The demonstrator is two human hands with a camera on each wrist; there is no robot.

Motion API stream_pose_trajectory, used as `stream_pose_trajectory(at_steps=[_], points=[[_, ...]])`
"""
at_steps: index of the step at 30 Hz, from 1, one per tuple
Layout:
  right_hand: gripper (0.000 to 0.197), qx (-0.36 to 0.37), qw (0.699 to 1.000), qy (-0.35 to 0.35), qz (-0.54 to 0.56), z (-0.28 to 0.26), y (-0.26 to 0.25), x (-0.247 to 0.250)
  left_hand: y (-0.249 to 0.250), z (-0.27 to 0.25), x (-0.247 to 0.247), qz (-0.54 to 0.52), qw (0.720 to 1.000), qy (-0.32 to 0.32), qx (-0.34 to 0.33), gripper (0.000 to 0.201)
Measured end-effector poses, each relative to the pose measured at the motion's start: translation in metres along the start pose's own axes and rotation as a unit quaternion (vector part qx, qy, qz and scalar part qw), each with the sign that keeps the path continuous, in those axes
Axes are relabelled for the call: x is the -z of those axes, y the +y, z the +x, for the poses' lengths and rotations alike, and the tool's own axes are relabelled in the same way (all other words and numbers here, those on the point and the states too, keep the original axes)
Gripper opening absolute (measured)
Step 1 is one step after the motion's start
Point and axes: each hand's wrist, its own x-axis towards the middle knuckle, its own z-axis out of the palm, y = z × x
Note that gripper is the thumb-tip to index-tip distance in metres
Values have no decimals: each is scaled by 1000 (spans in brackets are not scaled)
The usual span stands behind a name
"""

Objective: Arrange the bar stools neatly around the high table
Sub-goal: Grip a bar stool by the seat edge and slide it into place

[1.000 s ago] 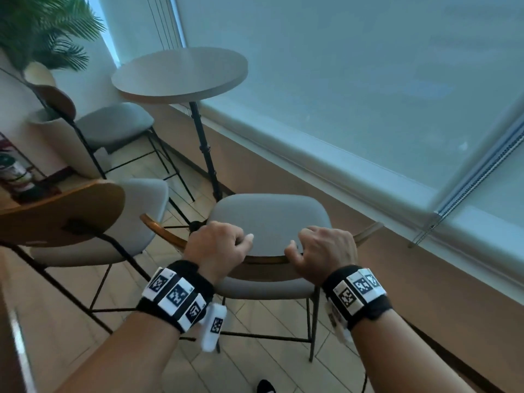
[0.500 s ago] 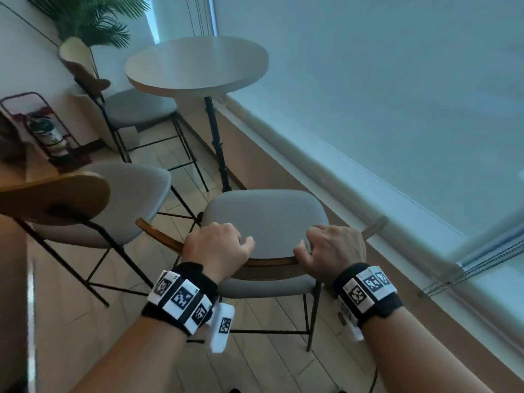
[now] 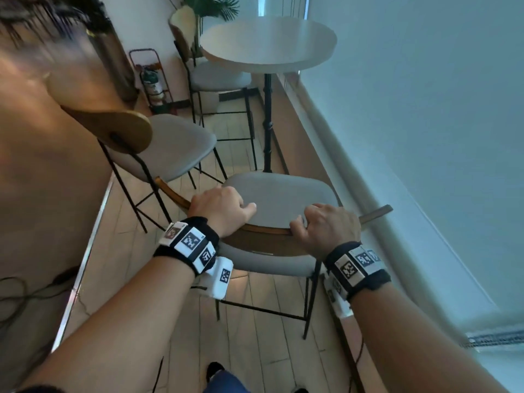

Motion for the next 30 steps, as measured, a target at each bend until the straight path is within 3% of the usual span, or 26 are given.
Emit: stream_pose_trajectory(at_steps=[12,30], points=[[46,40,999,-4,11,34,89,-1,63,15,-23,-27,999,33,8,56],[43,58,998,-10,23,70,119,-8,88,48,-34,-30,995,70,61,53]])
